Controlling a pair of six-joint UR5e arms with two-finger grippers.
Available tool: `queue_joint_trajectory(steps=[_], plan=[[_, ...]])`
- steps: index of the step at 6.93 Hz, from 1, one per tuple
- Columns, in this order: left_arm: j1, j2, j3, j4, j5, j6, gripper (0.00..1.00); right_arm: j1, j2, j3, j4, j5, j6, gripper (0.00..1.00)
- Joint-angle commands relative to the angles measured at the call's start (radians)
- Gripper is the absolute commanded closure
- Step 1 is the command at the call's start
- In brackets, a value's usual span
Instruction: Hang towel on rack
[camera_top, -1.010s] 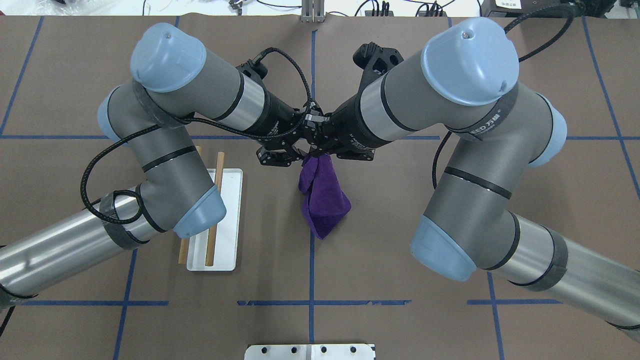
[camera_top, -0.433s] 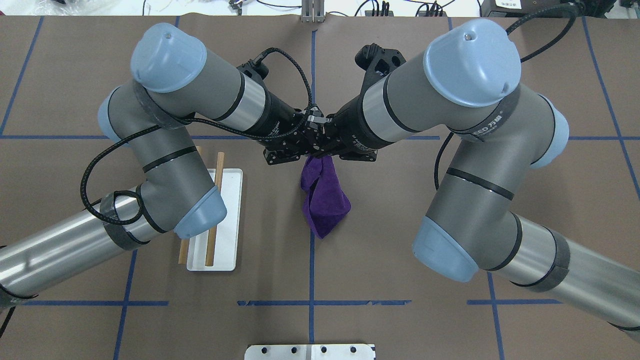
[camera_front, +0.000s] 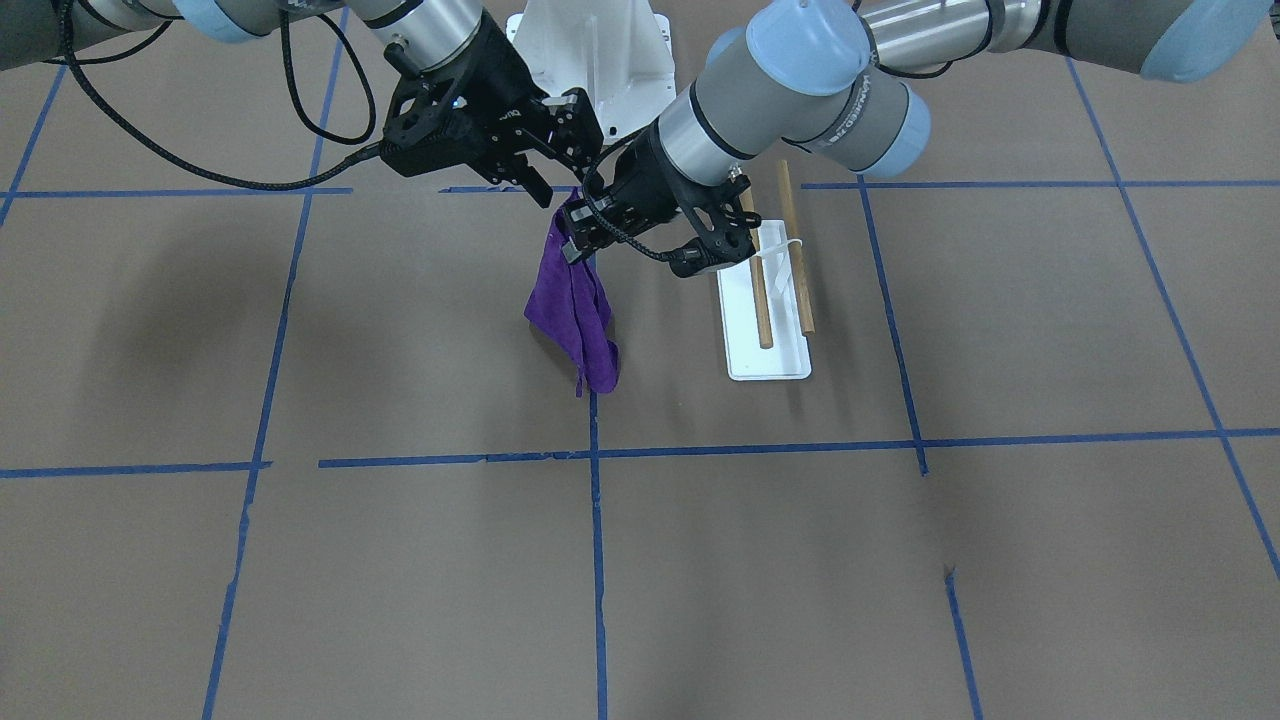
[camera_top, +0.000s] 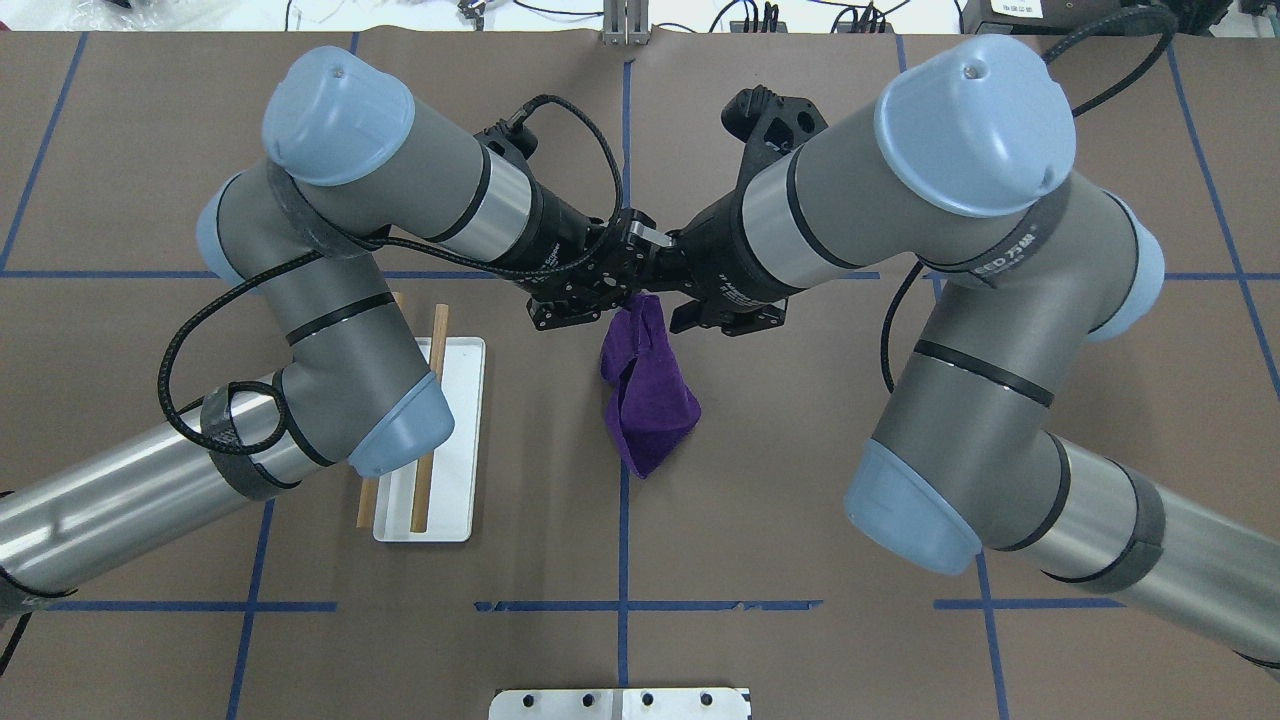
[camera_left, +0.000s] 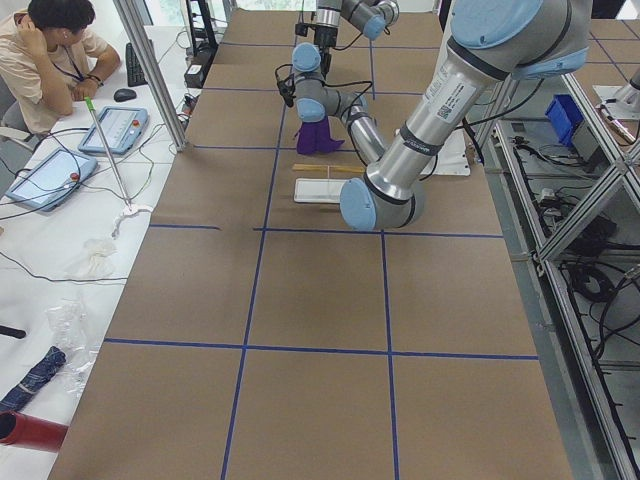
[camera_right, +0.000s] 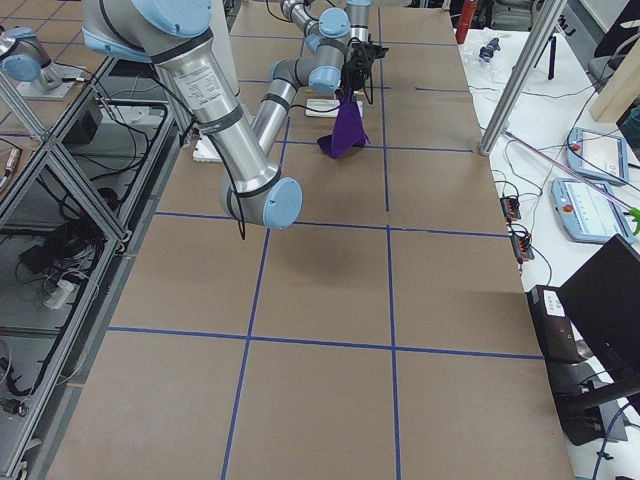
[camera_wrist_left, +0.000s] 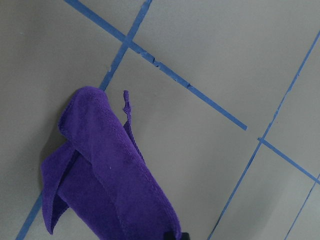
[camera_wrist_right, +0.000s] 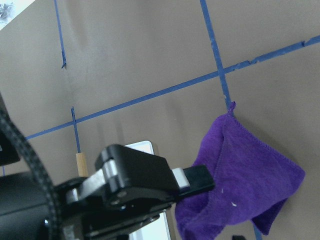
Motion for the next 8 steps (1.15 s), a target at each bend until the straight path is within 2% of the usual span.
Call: queue_joint_trajectory(steps=[1, 3, 4, 5, 7, 8], plan=[[-0.002, 0.002, -0.001, 0.0, 0.0, 0.0, 1.0, 0.005, -0.086, 0.096, 0.0, 0.028, -0.001, 0.0], [-0.002, 0.004, -0.003, 0.0, 0.0, 0.001, 1.0, 0.009, -0.166, 0.167, 0.0, 0.067, -0.001, 0.0], [-0.006, 0.026, -0.053, 0.0, 0.0, 0.036, 1.0, 0.046, -0.221, 0.196, 0.0, 0.112, -0.018, 0.0], [-0.029, 0.128, -0.182, 0.0, 0.0, 0.157, 1.0, 0.101, -0.293, 0.227, 0.0, 0.161, -0.088, 0.0], [-0.096, 0.259, -0.312, 0.002, -0.005, 0.384, 1.0, 0.202, -0.381, 0.231, 0.002, 0.227, -0.202, 0.0], [-0.113, 0.371, -0.364, 0.0, -0.008, 0.482, 1.0, 0.231, -0.417, 0.231, 0.005, 0.238, -0.243, 0.0]])
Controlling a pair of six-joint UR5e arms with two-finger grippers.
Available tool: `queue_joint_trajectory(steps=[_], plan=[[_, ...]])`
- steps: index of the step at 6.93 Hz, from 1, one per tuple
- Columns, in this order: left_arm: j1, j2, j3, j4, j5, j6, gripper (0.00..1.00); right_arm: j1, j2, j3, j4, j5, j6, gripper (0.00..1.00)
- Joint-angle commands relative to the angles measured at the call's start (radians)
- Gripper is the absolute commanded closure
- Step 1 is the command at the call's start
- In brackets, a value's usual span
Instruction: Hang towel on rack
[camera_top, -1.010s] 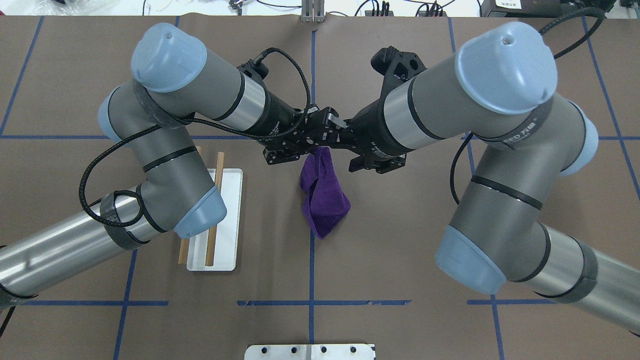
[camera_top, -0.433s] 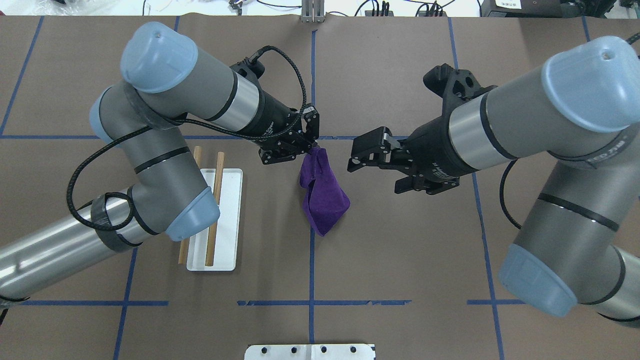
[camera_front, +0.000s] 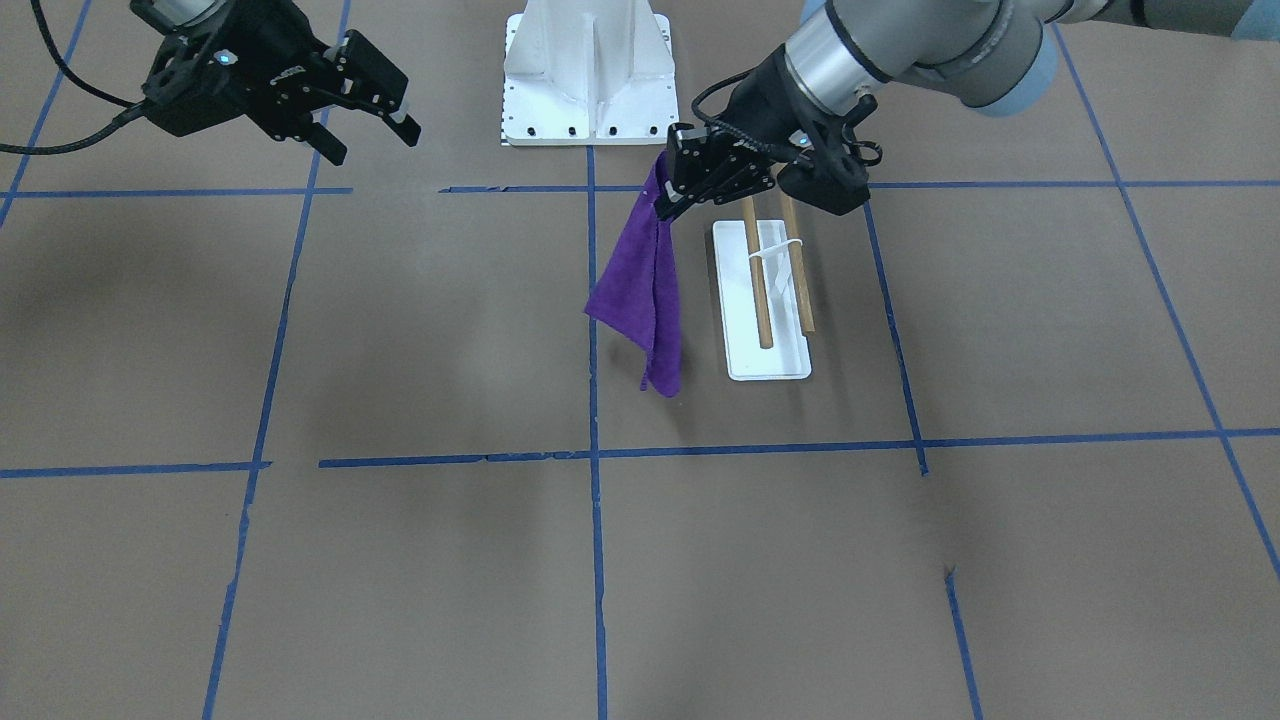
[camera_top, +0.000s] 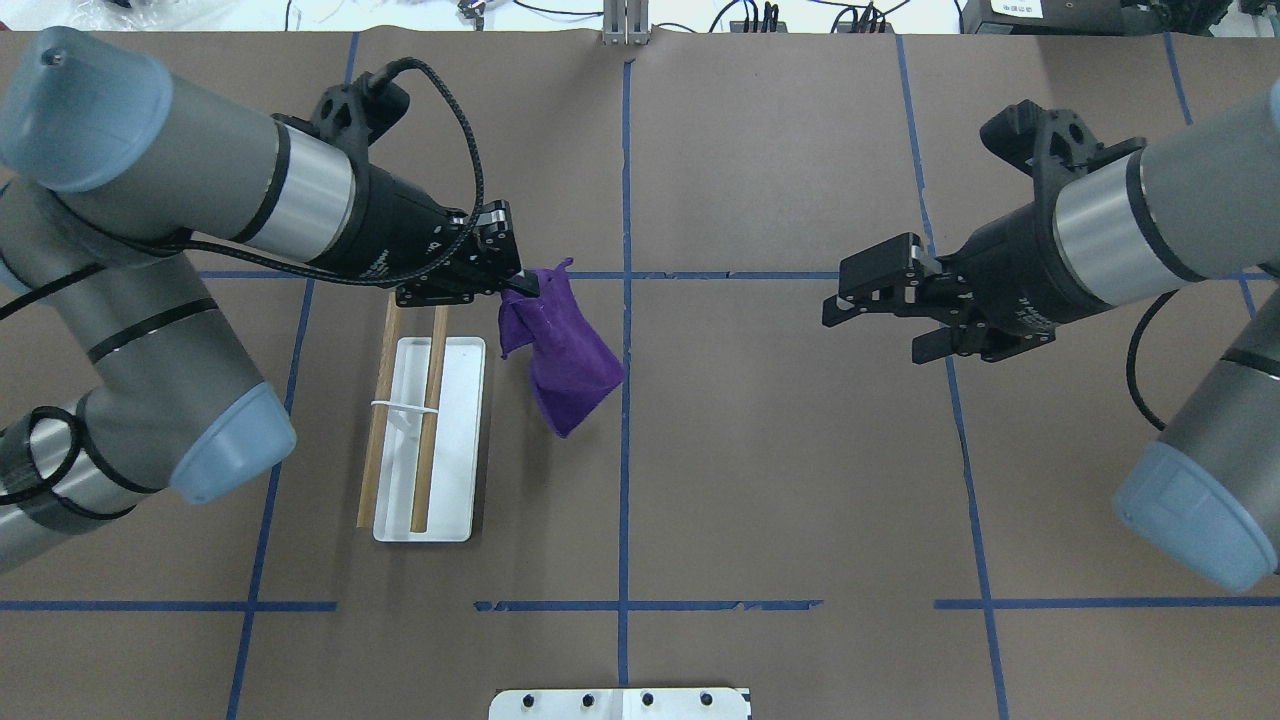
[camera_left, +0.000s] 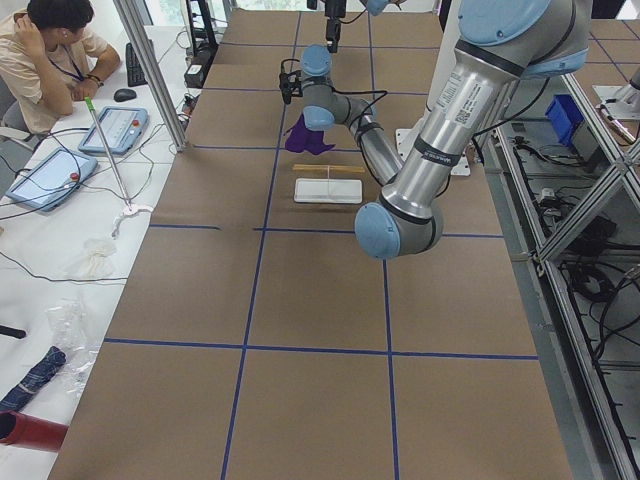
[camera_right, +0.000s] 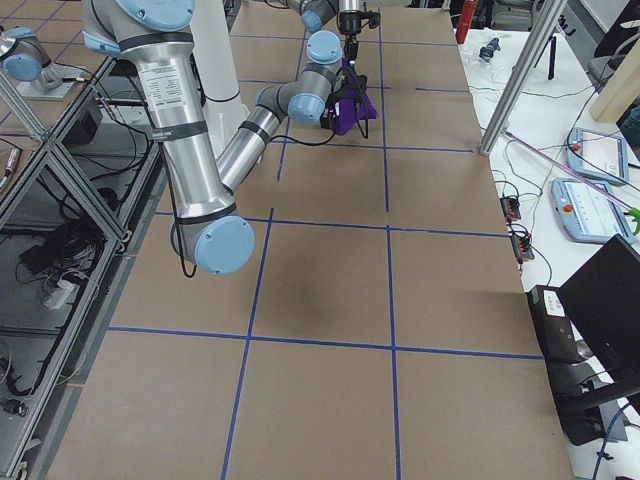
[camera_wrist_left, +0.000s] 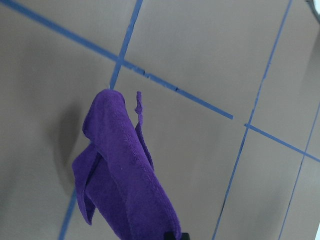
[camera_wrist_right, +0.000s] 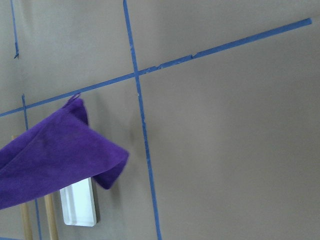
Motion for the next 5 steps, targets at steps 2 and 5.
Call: queue_joint_trajectory(steps=[2, 5], plan=[[-0.085, 0.285, -0.089, -0.007, -0.006, 0.422, 1.0, 0.049, -0.058, -0.011, 0.005, 0.021, -0.098, 0.0], [-0.098, 0.406, -0.075, -0.012, -0.006, 0.675, 1.0, 0.049, -0.054, -0.011, 0.005, 0.018, -0.099, 0.0]])
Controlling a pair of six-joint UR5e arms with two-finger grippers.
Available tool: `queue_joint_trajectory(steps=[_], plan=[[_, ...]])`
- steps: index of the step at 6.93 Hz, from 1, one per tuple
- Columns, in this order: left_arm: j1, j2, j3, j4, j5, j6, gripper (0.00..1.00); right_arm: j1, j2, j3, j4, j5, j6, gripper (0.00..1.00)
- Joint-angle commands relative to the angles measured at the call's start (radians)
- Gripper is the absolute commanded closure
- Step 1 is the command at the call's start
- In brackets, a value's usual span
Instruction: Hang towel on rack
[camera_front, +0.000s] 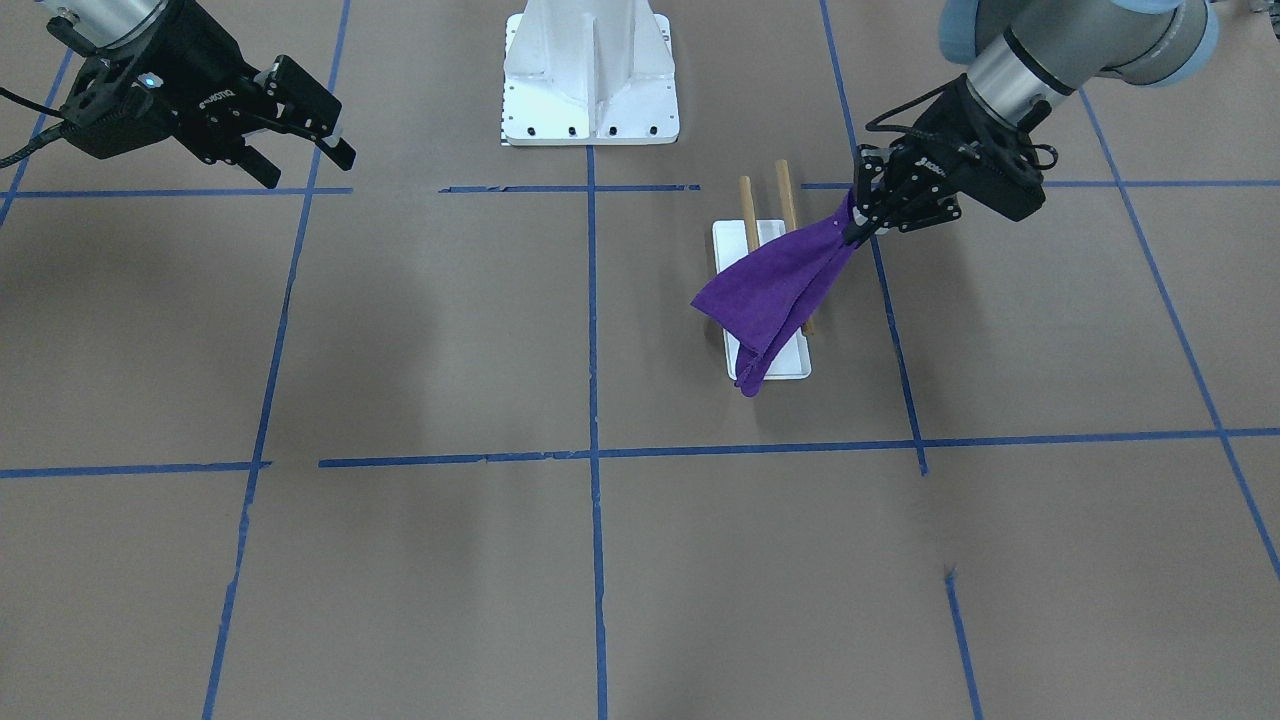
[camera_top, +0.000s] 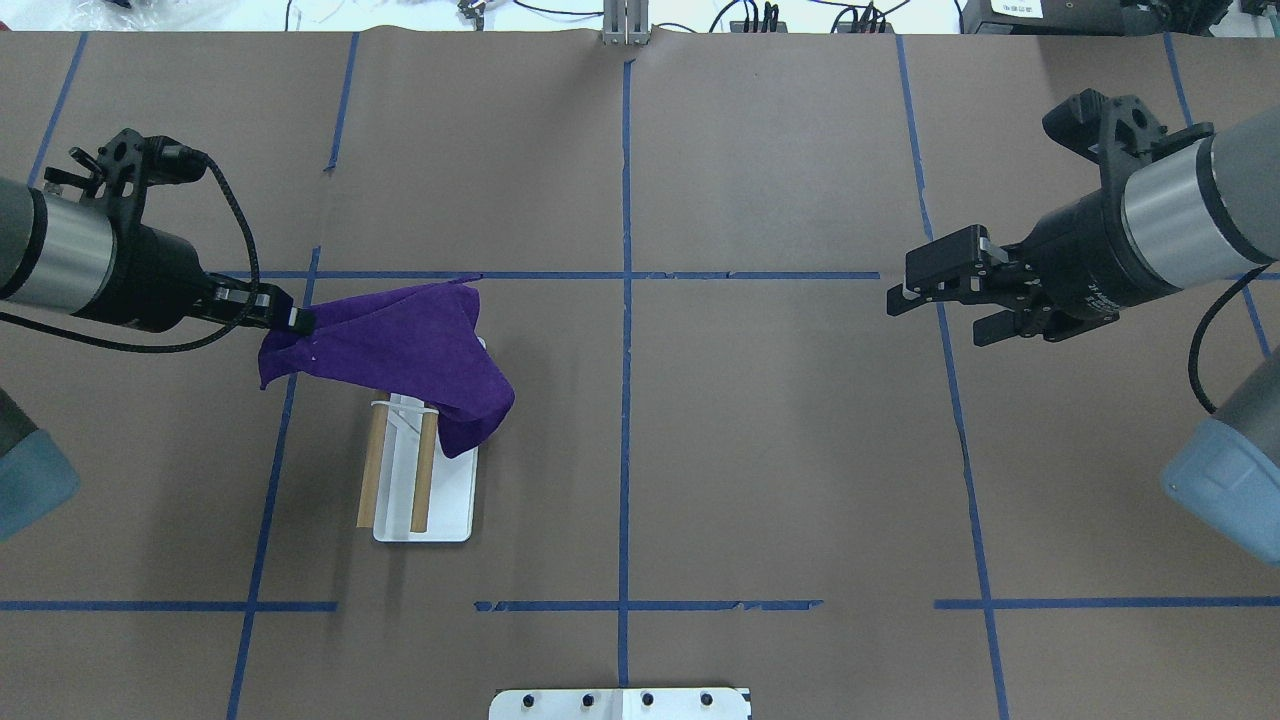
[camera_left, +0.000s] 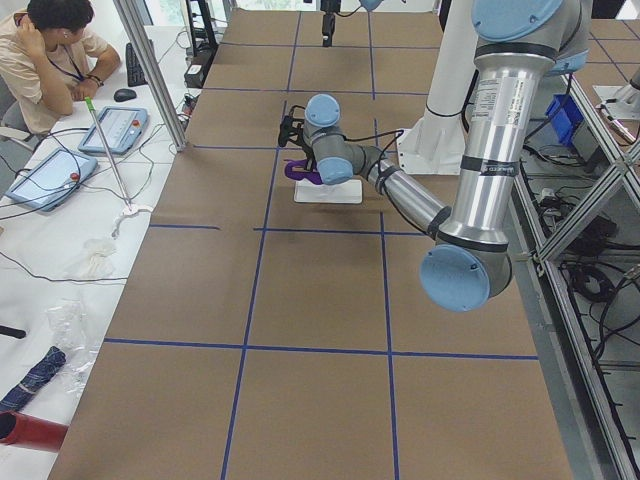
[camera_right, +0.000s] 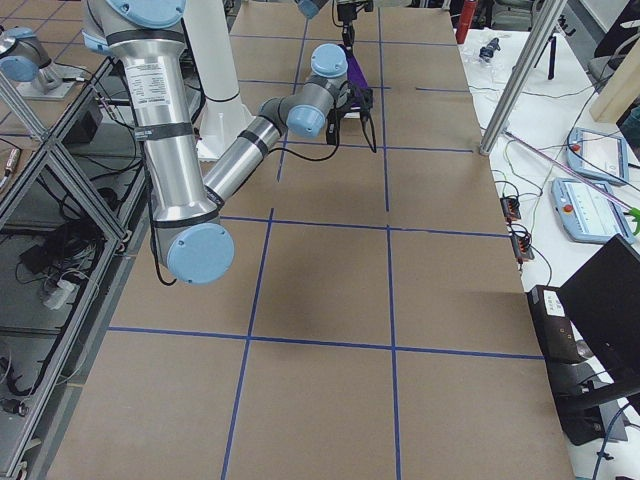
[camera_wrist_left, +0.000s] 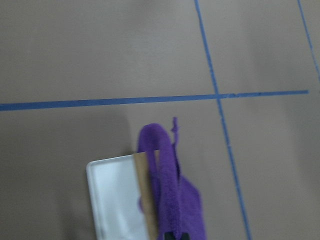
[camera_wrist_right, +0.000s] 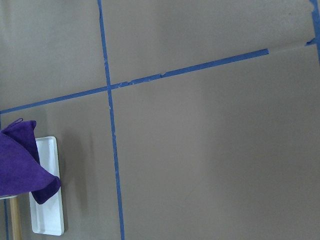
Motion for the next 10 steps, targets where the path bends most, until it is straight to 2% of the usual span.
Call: queue_joint_trajectory(steps=[1, 3, 4, 5, 7, 8, 9, 10], plan=[[-0.003, 0.064, 0.009, -0.003, 0.006, 0.116, 1.0, 0.001, 0.002, -0.008, 0.0, -0.005, -0.003, 0.0], [-0.002, 0.062, 0.059, -0.042, 0.006, 0.118, 1.0, 0.001, 0.002, -0.01, 0.0, -0.006, -0.015, 0.0], [0.003, 0.055, 0.092, -0.053, 0.008, 0.11, 0.62, 0.001, -0.001, -0.008, 0.0, -0.008, -0.015, 0.0], [0.001, 0.059, 0.119, -0.073, 0.008, 0.111, 0.01, 0.002, -0.004, -0.008, 0.0, -0.009, -0.015, 0.0], [-0.002, 0.122, 0.138, -0.165, 0.008, 0.119, 0.0, 0.037, -0.064, -0.014, 0.0, -0.011, -0.08, 0.0], [-0.003, 0.148, 0.138, -0.185, 0.008, 0.121, 0.0, 0.069, -0.116, -0.025, 0.0, -0.006, -0.192, 0.0], [-0.054, 0.15, 0.141, -0.184, 0.008, 0.154, 0.0, 0.117, -0.163, -0.057, -0.001, 0.001, -0.319, 0.0], [-0.112, 0.153, 0.168, -0.177, 0.003, 0.277, 0.0, 0.182, -0.209, -0.097, -0.006, 0.008, -0.46, 0.0]])
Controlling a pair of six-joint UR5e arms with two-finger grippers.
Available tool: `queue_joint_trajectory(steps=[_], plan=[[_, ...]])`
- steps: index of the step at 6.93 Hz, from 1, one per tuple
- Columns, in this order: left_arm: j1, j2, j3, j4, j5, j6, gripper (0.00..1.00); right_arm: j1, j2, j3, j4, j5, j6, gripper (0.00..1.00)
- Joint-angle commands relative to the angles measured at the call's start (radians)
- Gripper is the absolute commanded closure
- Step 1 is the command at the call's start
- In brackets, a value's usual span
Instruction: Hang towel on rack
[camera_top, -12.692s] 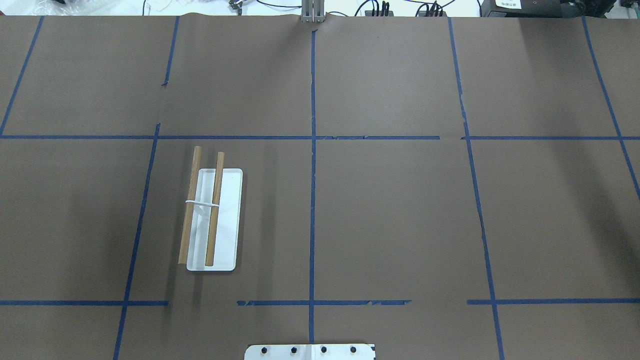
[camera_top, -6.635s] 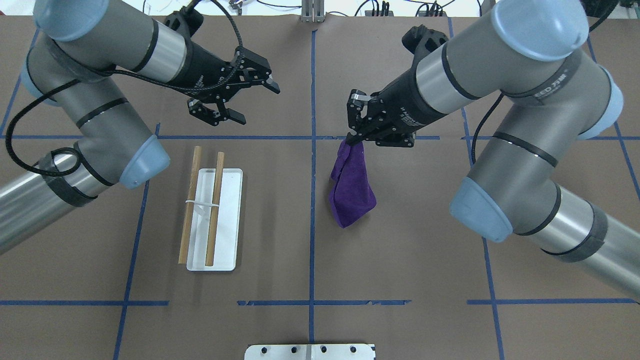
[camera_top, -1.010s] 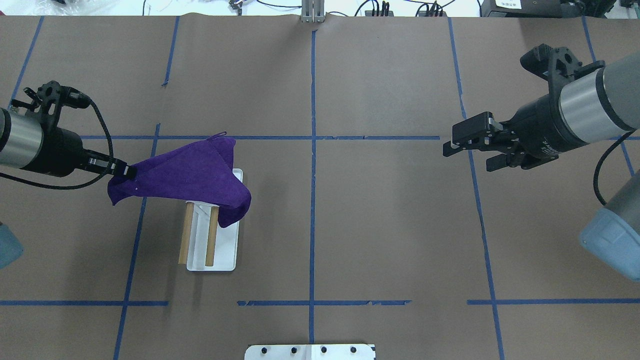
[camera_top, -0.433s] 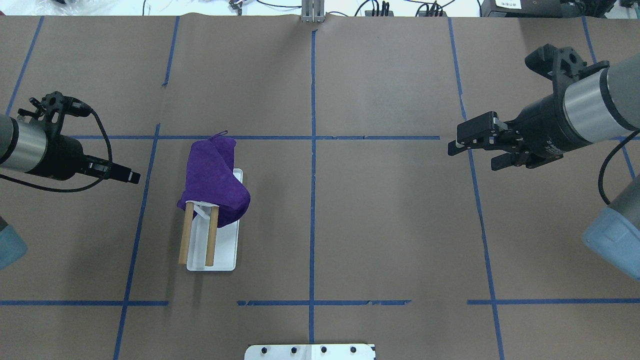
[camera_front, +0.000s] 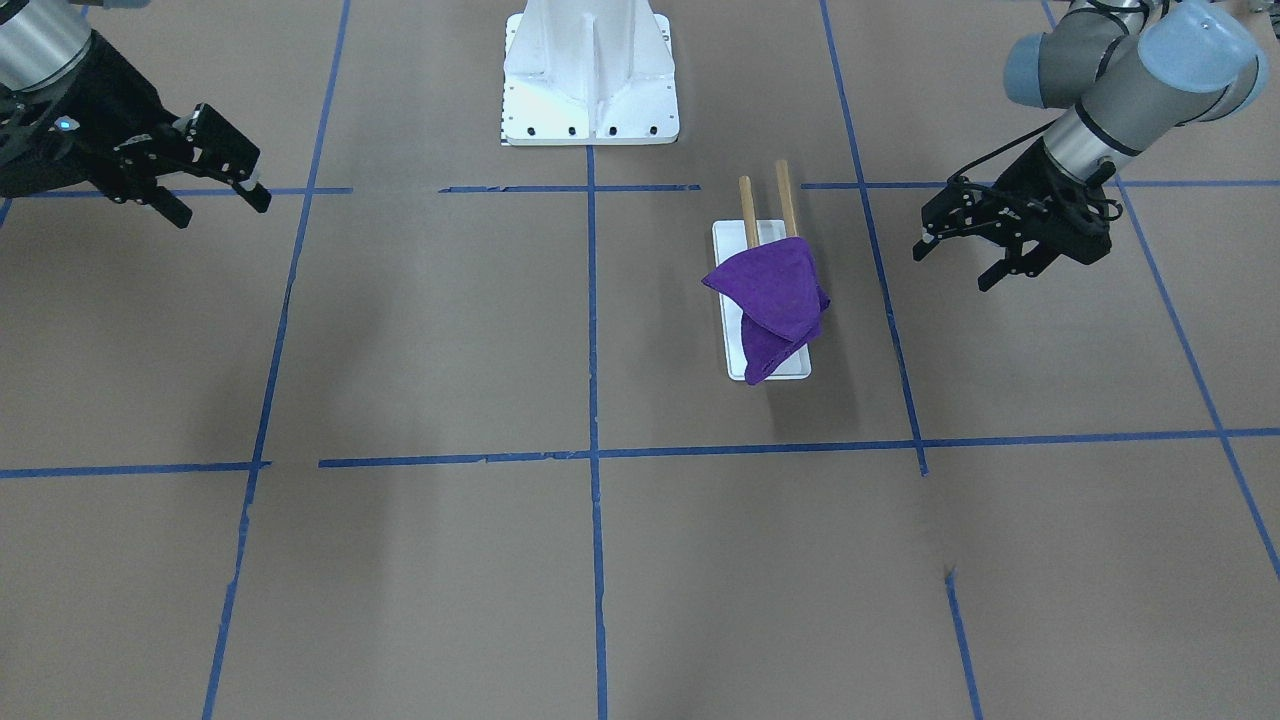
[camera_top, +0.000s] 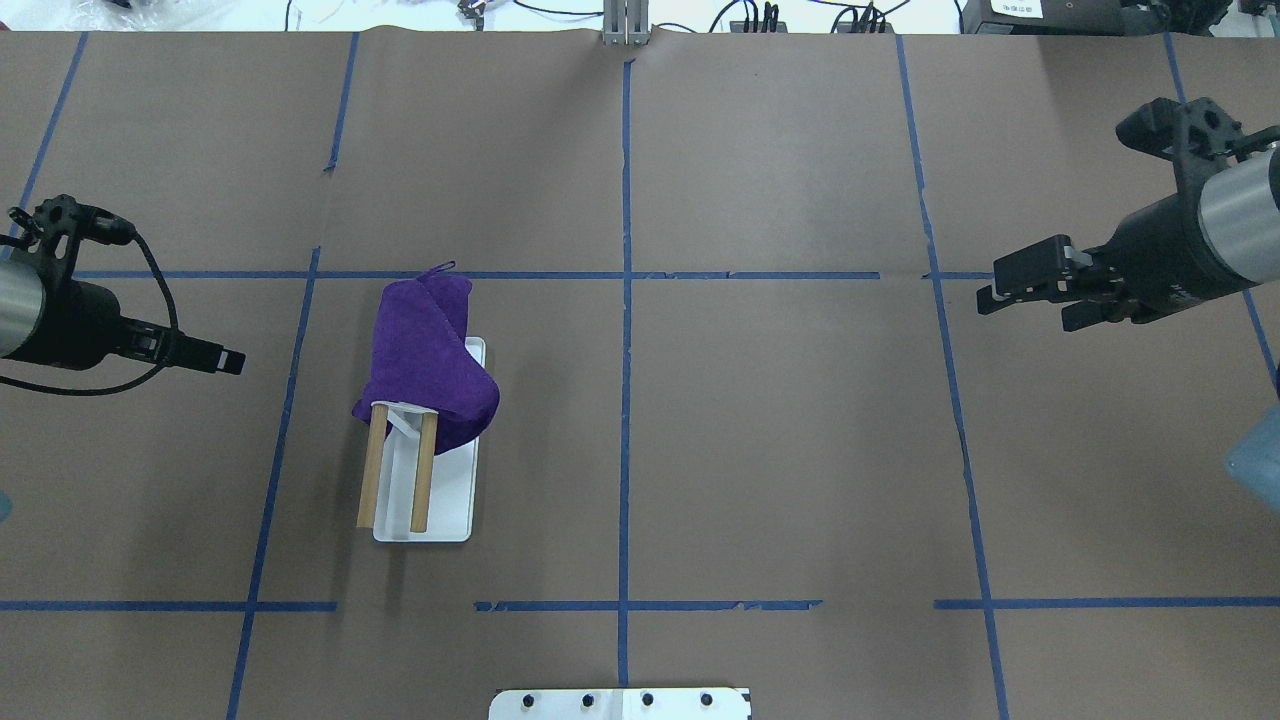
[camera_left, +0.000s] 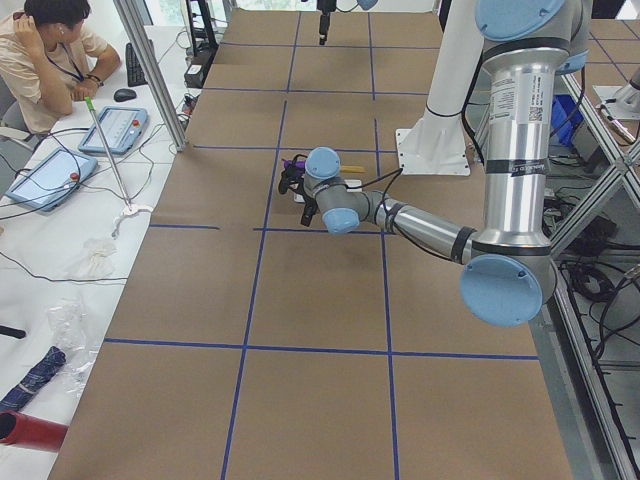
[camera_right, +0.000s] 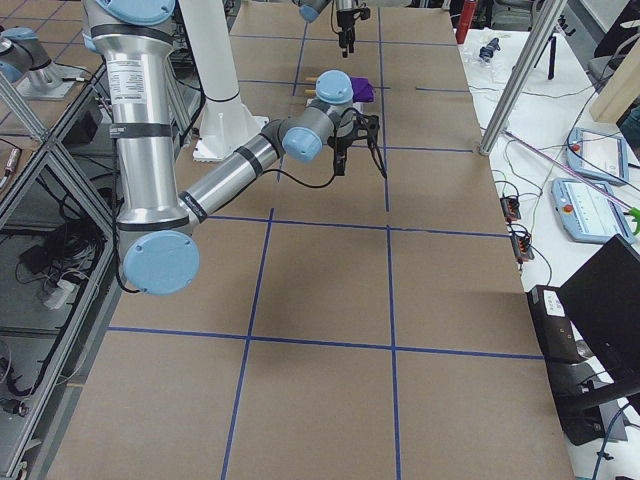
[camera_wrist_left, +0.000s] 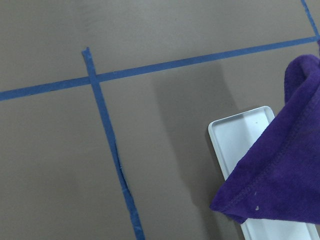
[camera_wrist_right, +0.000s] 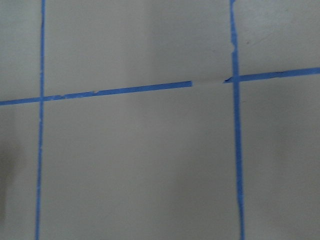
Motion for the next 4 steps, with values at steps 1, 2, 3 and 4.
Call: queue_joint_trajectory(steps=[1, 2, 3, 4], plan=[[-0.163, 0.016, 0.076, 0.012, -0.011, 0.294, 0.0, 0.166, -0.096, -0.114, -0.008, 0.03, -0.356, 0.0], [-0.257, 0.016, 0.09, 0.109, -0.011, 0.48, 0.0, 0.264, -0.112, -0.205, -0.01, 0.067, -0.549, 0.0], [-0.372, 0.009, 0.089, 0.24, -0.011, 0.679, 0.0, 0.344, -0.114, -0.291, -0.036, 0.078, -0.701, 0.0], [-0.481, -0.011, 0.089, 0.387, -0.013, 0.834, 0.0, 0.432, -0.111, -0.339, -0.129, 0.078, -0.896, 0.0]])
